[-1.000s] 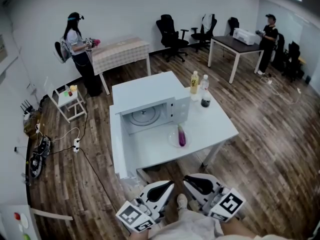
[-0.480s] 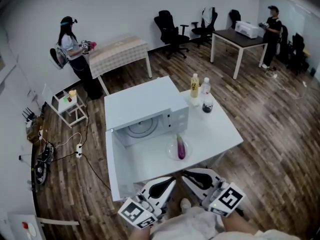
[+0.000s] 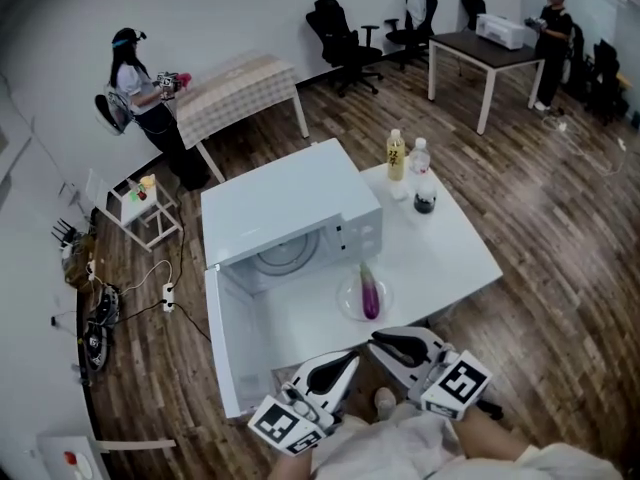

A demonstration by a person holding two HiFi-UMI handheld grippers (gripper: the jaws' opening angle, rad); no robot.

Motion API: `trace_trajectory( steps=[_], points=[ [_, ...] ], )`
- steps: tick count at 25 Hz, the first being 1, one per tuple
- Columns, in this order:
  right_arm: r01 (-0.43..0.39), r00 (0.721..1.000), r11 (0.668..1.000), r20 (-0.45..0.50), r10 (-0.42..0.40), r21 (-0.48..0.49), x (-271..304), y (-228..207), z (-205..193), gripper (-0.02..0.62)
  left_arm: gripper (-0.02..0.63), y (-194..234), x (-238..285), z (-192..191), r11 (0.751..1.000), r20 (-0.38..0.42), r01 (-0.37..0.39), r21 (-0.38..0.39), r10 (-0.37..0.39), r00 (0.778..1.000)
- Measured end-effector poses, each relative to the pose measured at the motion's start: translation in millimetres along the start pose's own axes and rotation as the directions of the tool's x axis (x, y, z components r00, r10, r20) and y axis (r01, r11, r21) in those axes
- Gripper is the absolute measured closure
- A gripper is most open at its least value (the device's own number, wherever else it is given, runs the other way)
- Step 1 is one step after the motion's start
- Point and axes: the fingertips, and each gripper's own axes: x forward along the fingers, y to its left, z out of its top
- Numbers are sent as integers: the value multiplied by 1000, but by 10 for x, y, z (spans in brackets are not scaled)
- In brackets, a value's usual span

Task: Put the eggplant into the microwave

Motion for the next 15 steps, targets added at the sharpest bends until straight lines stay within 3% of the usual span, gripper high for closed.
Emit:
trace_trajectory(
  steps=[4,8,15],
  points=[
    [5,998,1000,-62,-5,-7,159,-149,-309,551,604,186,5,-104,1000,-15,-21,-3,21,1000],
    [61,993,998,-105,-60,12,244,-355,-557,549,604,370,14,-259,999,-30,-38,-8,38,999],
    [157,988,986,-1,-157,61,415,-579,-607,503,603,849,72,-425,996,10,-87,-26,88,996]
  ],
)
